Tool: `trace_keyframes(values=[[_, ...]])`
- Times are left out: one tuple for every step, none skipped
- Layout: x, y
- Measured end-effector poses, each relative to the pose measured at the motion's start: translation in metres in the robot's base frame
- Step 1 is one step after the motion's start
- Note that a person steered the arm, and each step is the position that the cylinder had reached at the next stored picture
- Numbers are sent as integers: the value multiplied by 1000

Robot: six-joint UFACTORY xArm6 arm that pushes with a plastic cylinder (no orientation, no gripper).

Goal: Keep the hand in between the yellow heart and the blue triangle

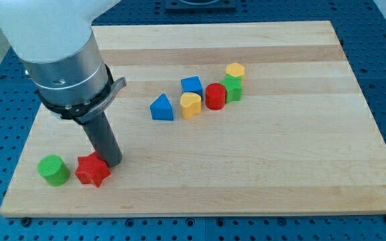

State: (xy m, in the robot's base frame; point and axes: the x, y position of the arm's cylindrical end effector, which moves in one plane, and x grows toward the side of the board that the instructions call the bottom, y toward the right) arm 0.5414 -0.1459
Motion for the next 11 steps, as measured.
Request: trace_keyframes(values=[[-12,17],[-48,13],[-62,-17],[-103,-13],[-118,16],[-129,48],[-125,72],[-121,86],[-107,102],[-91,110],[-79,117]])
